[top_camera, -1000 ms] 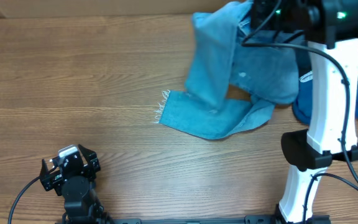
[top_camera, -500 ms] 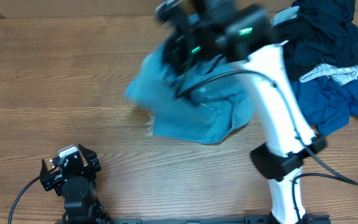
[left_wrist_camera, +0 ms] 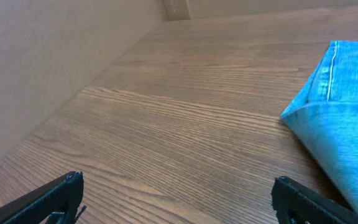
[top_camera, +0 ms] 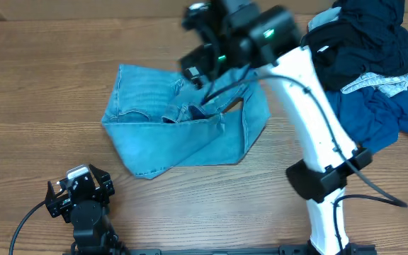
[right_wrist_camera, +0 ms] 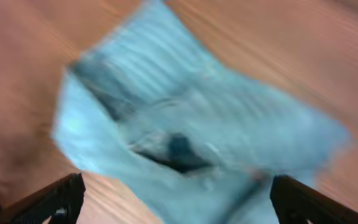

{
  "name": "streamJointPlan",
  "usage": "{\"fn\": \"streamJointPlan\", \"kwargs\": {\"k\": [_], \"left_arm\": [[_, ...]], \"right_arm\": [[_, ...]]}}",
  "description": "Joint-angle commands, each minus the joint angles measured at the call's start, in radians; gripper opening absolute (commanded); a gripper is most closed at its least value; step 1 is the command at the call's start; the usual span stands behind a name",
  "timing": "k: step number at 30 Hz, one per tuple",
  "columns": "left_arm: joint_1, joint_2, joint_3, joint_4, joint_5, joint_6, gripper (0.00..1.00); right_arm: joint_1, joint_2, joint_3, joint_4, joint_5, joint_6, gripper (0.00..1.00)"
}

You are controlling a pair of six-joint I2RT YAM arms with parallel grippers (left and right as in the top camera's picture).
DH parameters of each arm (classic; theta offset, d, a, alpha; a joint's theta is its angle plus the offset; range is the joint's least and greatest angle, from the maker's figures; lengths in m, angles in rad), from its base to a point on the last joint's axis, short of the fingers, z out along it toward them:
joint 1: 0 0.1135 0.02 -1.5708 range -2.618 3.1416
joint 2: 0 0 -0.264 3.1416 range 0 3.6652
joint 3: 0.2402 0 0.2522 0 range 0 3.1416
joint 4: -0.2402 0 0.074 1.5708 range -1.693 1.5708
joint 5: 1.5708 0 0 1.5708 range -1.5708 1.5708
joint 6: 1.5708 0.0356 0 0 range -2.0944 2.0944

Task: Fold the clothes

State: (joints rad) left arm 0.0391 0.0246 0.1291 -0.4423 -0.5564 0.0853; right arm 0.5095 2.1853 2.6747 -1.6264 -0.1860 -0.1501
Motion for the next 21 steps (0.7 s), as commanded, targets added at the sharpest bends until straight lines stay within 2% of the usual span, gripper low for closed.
{"fn": "streamJointPlan", "kwargs": {"k": [1,9,13,21], "left_arm": [[0.000,-0.001,-0.001,-0.005,0.007,-0.006,1.00],[0.000,-0.001,-0.001,-0.005,0.007,-0.006,1.00],[0.000,-0.001,-0.001,-0.005,0.007,-0.006,1.00],[0.000,-0.001,-0.001,-0.005,0.007,-0.006,1.00]], "right_arm": [[-0.034,0.029,0.009,-0.068,0.047,0.005,1.00],[0.110,0.099,-0.172,0.005,0.030,-0.132,1.00],[0.211,0.100,-0.231,0.065,0.065,-0.143,1.00],[0.284,0.117,-0.325,0.225,0.202,-0.142,1.00]]}}
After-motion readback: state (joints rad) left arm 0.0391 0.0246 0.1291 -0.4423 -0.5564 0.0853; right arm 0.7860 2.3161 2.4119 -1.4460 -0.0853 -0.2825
